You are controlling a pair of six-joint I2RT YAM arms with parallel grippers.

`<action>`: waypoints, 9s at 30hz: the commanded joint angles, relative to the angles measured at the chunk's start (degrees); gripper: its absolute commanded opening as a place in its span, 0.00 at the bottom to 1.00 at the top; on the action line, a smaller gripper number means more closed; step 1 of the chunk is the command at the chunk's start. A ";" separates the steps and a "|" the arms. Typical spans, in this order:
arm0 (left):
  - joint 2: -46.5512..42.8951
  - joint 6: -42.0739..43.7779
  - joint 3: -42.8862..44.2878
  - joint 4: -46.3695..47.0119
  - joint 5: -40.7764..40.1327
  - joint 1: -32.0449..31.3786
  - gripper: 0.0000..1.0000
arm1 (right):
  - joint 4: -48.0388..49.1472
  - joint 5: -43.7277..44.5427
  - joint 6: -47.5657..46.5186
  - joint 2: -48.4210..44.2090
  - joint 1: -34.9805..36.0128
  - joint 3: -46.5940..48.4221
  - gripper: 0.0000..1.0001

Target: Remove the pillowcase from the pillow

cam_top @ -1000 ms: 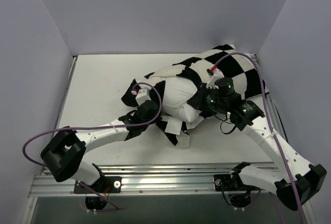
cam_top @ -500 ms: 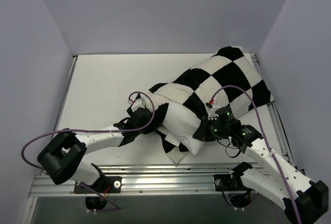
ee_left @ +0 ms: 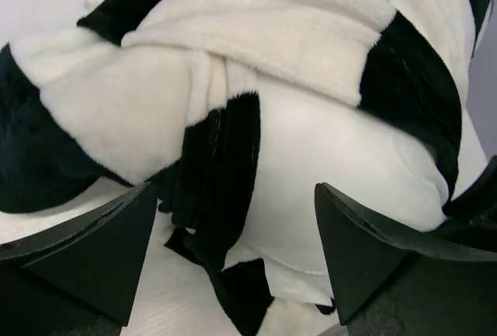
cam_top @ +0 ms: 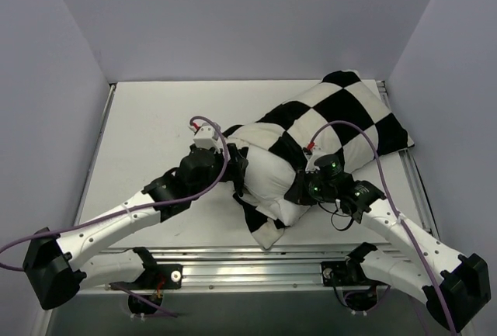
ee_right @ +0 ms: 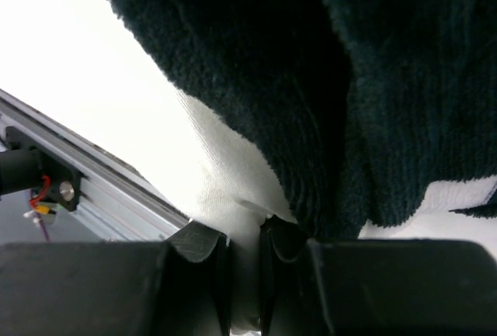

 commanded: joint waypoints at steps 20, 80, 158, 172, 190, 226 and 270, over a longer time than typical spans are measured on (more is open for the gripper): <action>20.84 2.00 3.16 -0.07 -9.53 20.37 0.02 | -13.94 23.95 7.33 -11.49 1.18 9.78 0.00; 19.79 -22.62 1.75 24.36 16.58 -2.48 0.96 | 1.52 24.23 -4.09 3.79 1.61 6.36 0.83; -15.47 -10.85 18.33 -11.06 21.69 20.90 0.02 | 4.35 9.20 -5.14 -4.90 -10.34 8.82 0.65; 3.26 -10.40 30.84 -0.51 10.08 14.93 0.02 | 7.49 -7.68 -1.28 -8.26 -6.13 3.81 0.77; -4.54 -12.60 29.18 -10.43 10.15 13.86 0.02 | 27.10 20.00 5.66 9.67 -2.50 -4.80 0.01; -17.82 -12.61 -5.12 -27.02 28.73 10.18 0.99 | -3.14 1.47 -14.28 -4.04 -14.73 20.51 0.78; -1.92 0.85 -0.01 -13.51 41.72 32.15 0.02 | -11.13 11.65 -41.00 59.41 15.24 67.97 0.82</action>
